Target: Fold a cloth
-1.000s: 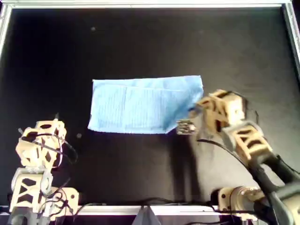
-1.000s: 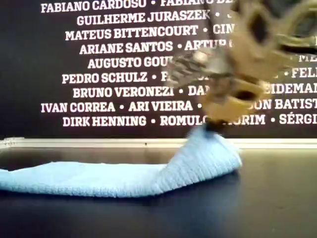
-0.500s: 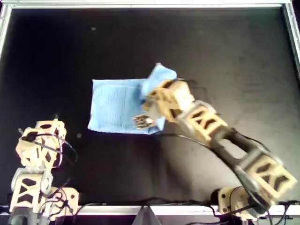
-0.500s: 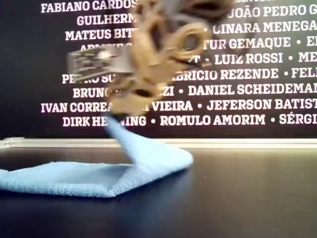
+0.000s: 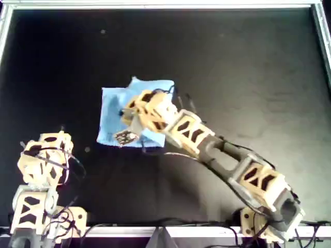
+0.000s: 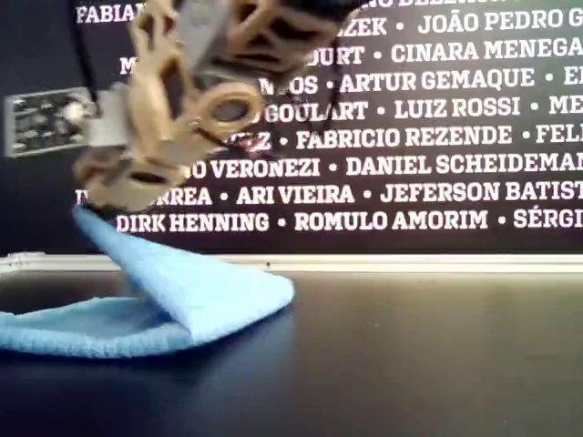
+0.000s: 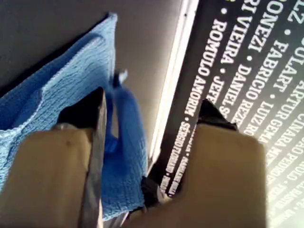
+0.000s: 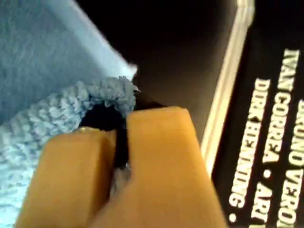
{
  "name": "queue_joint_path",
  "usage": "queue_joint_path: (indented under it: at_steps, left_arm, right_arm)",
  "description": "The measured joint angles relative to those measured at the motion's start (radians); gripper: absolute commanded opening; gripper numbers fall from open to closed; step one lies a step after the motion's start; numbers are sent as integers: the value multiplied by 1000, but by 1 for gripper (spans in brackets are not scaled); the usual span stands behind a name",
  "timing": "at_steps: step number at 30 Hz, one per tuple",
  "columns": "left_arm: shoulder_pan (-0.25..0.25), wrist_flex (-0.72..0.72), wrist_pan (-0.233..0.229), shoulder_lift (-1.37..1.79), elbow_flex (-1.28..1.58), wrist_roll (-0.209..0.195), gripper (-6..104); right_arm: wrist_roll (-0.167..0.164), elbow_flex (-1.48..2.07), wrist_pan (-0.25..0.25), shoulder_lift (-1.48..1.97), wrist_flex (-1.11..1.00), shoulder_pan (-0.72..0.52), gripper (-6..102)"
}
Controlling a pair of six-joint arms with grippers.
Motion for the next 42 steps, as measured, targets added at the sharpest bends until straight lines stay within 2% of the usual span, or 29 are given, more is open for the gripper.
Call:
queue_joint_path:
  at_steps: [15,17,21,24,35,42]
  left_arm:
    - [0,0,0,0,0,0,68]
    - [0,0,0,0,0,0,68]
    - [0,0,0,0,0,0,68]
    - [0,0,0,0,0,0,68]
    - [0,0,0,0,0,0,68]
    - [0,0,0,0,0,0,68]
  right_arm:
    - [-3,-202,0,-247,0,103,2]
    - [-3,-239,0,-279,0,103,8]
    - [-3,-299,0,-324,0,101,31]
    - [-3,-305,0,-334,0,101,43]
    - [-5,-305,0,-334,3,101,40]
    - [-9,-305,0,-275,187,107,40]
